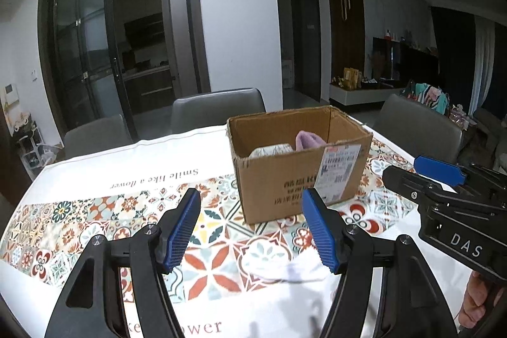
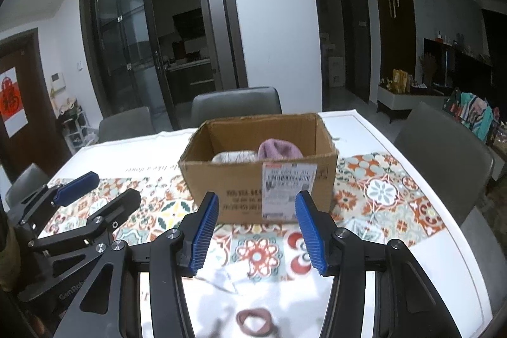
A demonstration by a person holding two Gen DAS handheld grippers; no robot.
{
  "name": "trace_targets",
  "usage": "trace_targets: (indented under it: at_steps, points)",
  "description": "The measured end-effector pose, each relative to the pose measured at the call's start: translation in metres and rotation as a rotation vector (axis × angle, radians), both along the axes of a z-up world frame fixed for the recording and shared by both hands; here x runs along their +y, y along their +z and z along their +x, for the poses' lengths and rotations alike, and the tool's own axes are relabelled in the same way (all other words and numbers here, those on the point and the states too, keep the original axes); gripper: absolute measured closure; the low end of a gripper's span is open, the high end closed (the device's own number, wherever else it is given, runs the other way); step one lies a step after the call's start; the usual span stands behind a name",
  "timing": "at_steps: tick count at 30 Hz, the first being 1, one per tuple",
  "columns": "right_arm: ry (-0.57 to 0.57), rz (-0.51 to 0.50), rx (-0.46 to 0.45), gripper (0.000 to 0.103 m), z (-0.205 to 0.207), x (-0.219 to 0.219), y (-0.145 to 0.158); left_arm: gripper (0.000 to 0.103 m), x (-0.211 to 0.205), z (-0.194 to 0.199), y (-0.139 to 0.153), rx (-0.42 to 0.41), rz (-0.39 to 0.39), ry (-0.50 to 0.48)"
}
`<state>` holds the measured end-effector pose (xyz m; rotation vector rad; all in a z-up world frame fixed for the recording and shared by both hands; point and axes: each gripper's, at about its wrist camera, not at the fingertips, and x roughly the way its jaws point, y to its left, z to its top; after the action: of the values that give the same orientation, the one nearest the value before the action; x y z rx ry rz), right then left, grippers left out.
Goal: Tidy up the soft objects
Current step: 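Move both open grippers back to the white cloth and pink hair tie, then grasp the white cloth with the left gripper while the right gripper grasps the pink hair tie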
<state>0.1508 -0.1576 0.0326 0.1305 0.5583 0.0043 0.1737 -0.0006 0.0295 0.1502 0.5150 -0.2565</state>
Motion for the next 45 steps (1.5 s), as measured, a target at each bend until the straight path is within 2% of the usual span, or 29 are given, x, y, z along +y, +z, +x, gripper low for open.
trace_targets:
  at_steps: [12,21,27,31,45]
  points:
    - [-0.085,0.005,0.049,0.051,-0.03,0.016,-0.034,0.034,0.017,-0.02,-0.034,0.017,0.043,-0.018]
    - [-0.124,0.031,0.147,0.051,-0.04,0.027,-0.074,0.033,0.023,-0.017,-0.069,0.087,0.05,-0.077]
    - [-0.181,0.073,0.19,0.051,-0.043,0.028,-0.097,0.028,0.024,-0.011,-0.085,0.127,0.037,-0.1]
    - [-0.199,0.071,0.206,0.04,-0.045,0.033,-0.111,0.026,0.021,-0.005,-0.097,0.149,0.05,-0.119]
    - [-0.236,0.109,0.365,0.04,-0.024,0.026,-0.155,0.025,0.004,0.034,-0.136,0.295,0.038,-0.181]
